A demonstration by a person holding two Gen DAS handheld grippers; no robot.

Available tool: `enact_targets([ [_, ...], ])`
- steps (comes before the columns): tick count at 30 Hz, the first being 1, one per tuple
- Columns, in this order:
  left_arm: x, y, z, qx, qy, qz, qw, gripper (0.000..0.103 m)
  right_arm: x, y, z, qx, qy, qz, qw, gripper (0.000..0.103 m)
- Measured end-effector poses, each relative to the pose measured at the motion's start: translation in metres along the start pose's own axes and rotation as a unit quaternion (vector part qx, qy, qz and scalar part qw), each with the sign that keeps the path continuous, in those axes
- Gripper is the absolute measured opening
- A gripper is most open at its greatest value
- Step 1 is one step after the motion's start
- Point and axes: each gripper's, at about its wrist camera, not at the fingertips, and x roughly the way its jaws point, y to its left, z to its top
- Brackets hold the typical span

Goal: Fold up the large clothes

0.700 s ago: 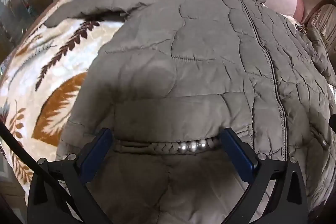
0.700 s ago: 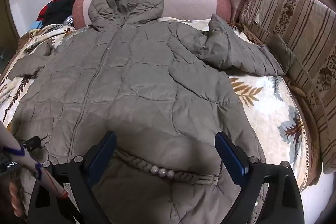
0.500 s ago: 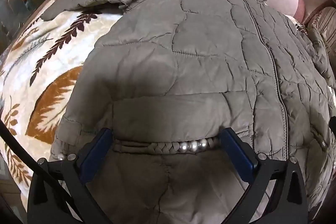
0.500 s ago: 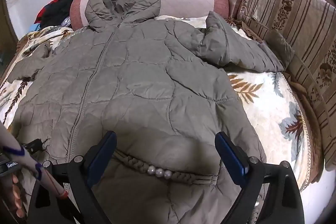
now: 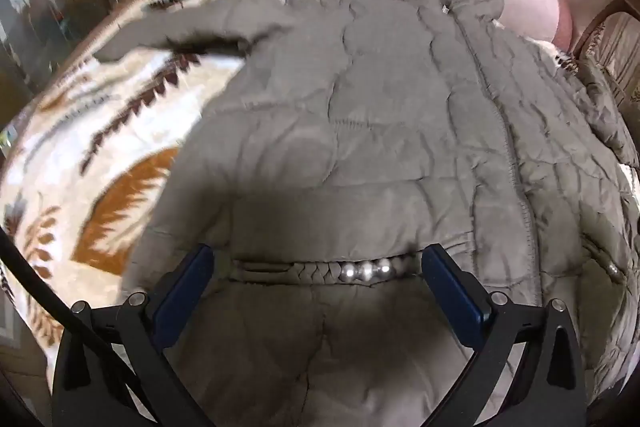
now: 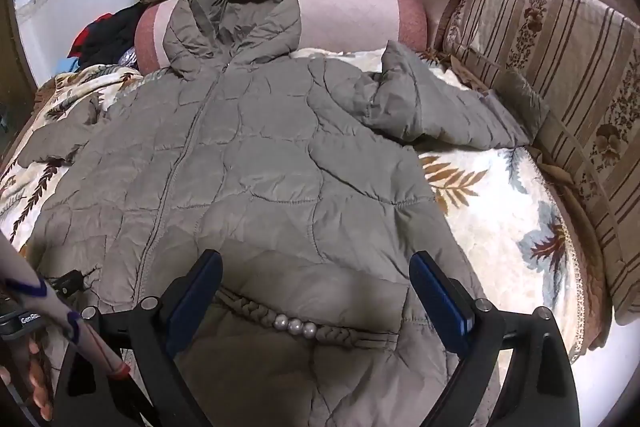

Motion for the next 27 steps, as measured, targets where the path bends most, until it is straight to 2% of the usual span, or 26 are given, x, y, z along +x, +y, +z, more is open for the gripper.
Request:
enact_targets([
  [4, -0.041, 0.005, 0.011, -0.004, -0.056, -0.005, 0.9984, 0.103, -0.012, 0.002, 0.002, -0.001, -0.01, 0.005, 1.0, 0.097],
  [7, -0.08, 0.003, 0.011, -0.004, -0.114, 0.006, 0.9934, 0.103, -0.025, 0.004, 0.001, -0.002, -0.025, 0.007, 1.0, 0.097],
  [10, -0.118, 0.006, 0.005, -0.002, -0.172, 0.018, 0.985, 0.103, -0.04, 0.005, 0.0, 0.001, -0.041, 0.007, 0.999, 0.097],
  [14, -0.156, 0.012, 0.005, -0.018, -0.228, 0.037, 0.9728, 0.103, -0.061, 0.005, -0.005, 0.002, -0.068, 0.014, 0.998, 0.097],
  [17, -0.172, 0.019, 0.001, -0.023, -0.25, 0.035, 0.9674, 0.103, -0.08, 0.004, -0.009, 0.001, -0.101, 0.011, 0.995, 0.1],
  [22, -0.179, 0.027, -0.005, -0.018, -0.27, 0.014, 0.9626, 0.103, -0.114, -0.004, -0.014, 0.011, -0.2, -0.029, 0.979, 0.102],
  [24, -0.178, 0.022, -0.005, -0.01, -0.272, 0.023, 0.9619, 0.103, -0.111, -0.005, -0.013, 0.005, -0.204, -0.043, 0.978, 0.103],
  [27, -0.18, 0.02, -0.005, -0.008, -0.294, 0.038, 0.9549, 0.103, -0.1, -0.006, -0.01, 0.009, -0.184, -0.046, 0.982, 0.103],
])
